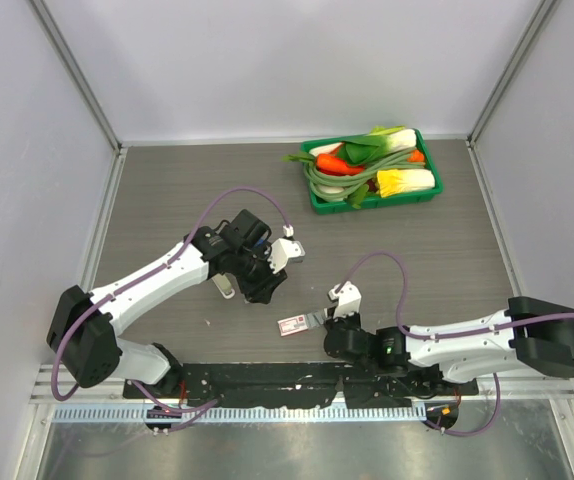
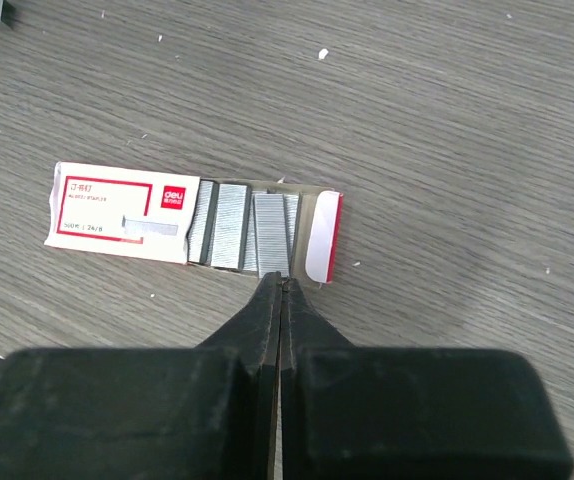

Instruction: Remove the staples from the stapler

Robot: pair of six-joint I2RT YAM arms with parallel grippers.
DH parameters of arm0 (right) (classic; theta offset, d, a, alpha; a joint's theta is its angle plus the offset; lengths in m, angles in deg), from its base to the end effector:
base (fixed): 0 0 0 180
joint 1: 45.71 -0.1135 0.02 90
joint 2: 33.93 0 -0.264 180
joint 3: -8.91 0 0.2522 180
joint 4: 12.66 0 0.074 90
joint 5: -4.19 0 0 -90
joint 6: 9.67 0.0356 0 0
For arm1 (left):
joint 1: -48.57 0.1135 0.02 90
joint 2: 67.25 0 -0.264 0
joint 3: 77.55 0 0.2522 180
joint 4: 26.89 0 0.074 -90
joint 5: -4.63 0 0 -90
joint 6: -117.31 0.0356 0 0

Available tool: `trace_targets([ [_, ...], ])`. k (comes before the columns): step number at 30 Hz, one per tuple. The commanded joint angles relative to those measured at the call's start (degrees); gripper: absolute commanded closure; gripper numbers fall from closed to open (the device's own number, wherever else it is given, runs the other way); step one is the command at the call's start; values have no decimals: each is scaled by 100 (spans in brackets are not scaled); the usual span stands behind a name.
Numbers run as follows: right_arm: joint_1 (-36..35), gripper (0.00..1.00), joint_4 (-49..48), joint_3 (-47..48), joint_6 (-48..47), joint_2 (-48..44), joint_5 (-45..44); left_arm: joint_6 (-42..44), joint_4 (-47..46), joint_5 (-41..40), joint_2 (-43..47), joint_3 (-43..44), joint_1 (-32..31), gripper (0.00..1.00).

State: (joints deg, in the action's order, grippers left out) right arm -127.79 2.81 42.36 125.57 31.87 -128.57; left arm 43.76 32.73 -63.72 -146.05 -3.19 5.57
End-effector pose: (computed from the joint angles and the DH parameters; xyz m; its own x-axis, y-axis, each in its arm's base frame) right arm 0.0504 0.1869 0.1451 -0.5437 -0.1244 -0.8300 -0.3953 0.9103 0.1225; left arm 0.1863 -0.1917 0.2566 -0.4178 0.7495 -0.5135 0.9074 0.3727 -0.1943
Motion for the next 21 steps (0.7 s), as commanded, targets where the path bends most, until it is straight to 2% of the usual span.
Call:
trace_targets([
  [1, -27, 99, -356, 27, 118, 82, -48, -54, -69, 85, -3, 57, 11, 60],
  [13, -27, 99, -629, 220, -129, 460, 5, -45, -95, 85, -12, 31, 3, 60],
  [21, -27, 99, -620, 238, -287, 276, 66, -54, -113, 94, -30, 13, 3, 60],
])
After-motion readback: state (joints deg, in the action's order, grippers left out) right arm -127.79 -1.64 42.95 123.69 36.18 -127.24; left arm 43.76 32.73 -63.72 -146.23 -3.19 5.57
